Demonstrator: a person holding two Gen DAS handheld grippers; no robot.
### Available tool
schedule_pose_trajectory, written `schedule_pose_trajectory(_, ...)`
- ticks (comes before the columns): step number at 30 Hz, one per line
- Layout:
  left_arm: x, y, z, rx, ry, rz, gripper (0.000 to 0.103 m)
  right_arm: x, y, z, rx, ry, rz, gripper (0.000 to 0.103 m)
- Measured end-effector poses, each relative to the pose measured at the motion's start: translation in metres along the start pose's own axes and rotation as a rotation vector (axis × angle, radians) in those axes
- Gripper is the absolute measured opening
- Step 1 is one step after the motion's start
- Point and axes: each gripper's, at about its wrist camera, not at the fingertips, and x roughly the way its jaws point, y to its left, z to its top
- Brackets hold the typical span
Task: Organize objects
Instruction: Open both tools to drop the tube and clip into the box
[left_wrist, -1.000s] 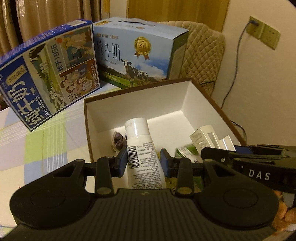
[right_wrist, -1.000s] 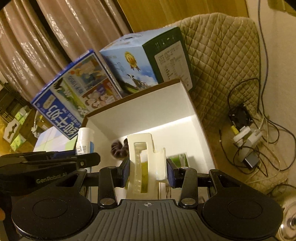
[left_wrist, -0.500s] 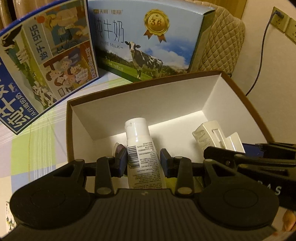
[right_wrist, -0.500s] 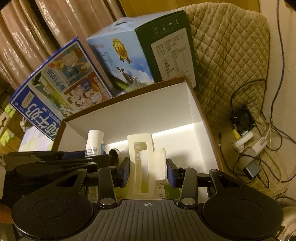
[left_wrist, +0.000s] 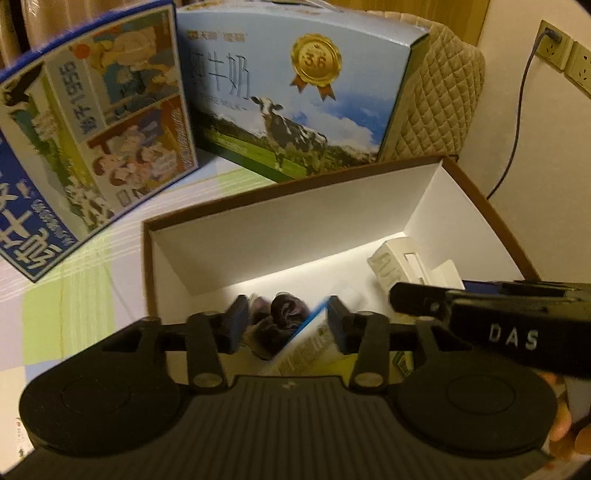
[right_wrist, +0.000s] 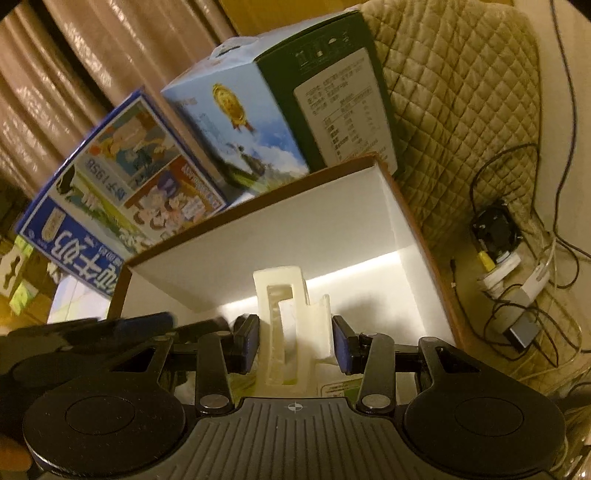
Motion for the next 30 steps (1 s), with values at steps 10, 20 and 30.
schedule_pose_trajectory(10, -0.036, 0.009, -0.007, -0.011, -0.039, -0.015, 0.067, -0.037, 0.009, -0.007, -0.021, -0.061, 0.027, 0.062)
schedule_pose_trajectory(20, -0.094, 0.012, -0.035, -0.038, -0.083, -0.047, 0.084, -0.095, 0.011, -0.038, -0.013, -0.093, 0.03, 0.07)
schedule_pose_trajectory(30, -0.145, 0.012, -0.07, -0.044, -0.104, -0.056, 0.089, -0.143, 0.024, -0.073, -0.015, -0.103, 0.046, 0.073)
